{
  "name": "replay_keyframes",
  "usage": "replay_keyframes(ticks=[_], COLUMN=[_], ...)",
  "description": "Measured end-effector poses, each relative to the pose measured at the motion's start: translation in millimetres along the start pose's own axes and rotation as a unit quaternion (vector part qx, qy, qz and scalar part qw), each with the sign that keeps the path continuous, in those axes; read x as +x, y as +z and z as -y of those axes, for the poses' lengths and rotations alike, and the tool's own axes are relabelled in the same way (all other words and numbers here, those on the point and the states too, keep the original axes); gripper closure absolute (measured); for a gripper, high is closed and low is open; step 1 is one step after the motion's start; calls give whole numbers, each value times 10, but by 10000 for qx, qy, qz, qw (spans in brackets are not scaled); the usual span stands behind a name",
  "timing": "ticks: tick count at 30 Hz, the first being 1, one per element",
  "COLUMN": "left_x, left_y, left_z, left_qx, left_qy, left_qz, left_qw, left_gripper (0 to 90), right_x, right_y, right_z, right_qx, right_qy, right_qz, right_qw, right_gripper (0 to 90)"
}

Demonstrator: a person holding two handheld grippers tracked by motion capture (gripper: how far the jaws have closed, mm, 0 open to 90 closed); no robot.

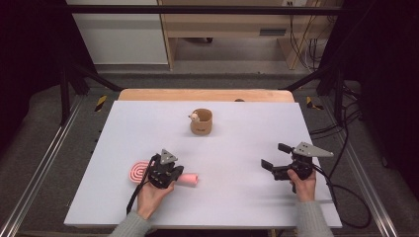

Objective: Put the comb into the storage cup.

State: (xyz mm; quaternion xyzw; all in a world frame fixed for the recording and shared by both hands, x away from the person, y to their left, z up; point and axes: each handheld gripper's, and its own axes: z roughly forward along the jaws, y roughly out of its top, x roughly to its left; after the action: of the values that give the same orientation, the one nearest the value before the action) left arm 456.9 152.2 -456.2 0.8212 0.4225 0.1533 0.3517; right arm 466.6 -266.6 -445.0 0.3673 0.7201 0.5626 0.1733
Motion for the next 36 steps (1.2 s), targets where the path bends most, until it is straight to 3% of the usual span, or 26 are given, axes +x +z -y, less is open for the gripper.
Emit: replay_keyframes(ticks=[6, 36], left_x=[-22, -106], left_y=[-30, -211], left_z=[29, 191], left_qx=[16, 167], left_qy=[61, 485], left_qz=[143, 379], left_qw=[9999, 9980], left_gripper=[896, 896], right_x=[0, 0], right_y=[-2, -6], right_z=[-2, -5], right_qx=[-8, -20], right_qy=[5, 19], right_qz=[-7, -14], right_qw=[10000, 10000], right_gripper=[4, 4])
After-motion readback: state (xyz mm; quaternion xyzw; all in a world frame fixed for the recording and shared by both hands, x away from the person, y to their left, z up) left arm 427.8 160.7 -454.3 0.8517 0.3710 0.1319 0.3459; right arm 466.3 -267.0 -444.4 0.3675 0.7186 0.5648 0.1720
